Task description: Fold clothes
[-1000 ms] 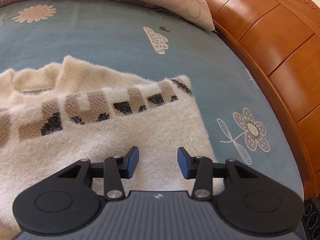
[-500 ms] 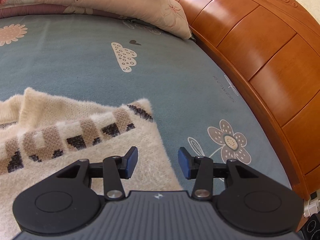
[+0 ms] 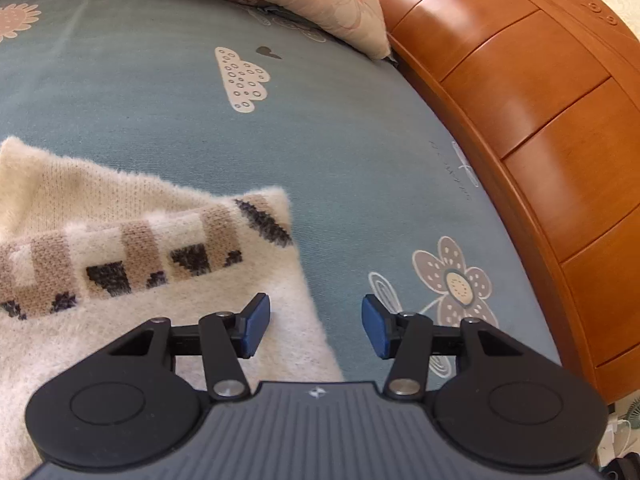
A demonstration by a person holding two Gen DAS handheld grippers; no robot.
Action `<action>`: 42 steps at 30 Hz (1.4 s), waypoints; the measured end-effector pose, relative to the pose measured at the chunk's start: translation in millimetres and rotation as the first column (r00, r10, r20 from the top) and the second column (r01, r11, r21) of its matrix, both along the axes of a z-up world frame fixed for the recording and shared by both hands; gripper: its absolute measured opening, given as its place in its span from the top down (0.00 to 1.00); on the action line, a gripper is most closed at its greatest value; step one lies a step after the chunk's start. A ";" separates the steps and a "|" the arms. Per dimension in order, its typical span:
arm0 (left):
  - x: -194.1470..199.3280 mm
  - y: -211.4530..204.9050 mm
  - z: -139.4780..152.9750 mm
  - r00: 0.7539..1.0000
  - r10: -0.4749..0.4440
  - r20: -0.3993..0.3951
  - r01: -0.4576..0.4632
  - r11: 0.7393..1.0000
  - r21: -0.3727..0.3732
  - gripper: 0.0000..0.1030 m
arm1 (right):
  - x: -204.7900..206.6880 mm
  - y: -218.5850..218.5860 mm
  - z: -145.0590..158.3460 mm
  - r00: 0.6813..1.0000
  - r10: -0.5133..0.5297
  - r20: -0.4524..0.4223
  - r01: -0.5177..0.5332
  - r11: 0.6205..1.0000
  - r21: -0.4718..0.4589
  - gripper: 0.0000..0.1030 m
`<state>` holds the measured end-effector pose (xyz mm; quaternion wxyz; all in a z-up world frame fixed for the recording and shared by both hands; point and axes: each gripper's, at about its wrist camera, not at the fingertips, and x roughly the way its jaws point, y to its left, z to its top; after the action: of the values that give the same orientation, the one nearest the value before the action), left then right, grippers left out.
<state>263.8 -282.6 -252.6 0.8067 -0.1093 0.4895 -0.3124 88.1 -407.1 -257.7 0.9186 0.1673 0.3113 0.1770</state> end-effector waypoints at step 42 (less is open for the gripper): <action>46.1 -4.9 5.2 0.995 0.064 0.071 -0.059 0.995 -0.075 0.44 | -2.1 5.3 -1.8 1.000 0.004 -0.028 -0.005 0.999 -0.043 0.24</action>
<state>310.0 -287.5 -247.5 0.8288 -0.1422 0.4444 -0.3089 86.0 -401.8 -259.5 0.9172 0.1493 0.3280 0.1701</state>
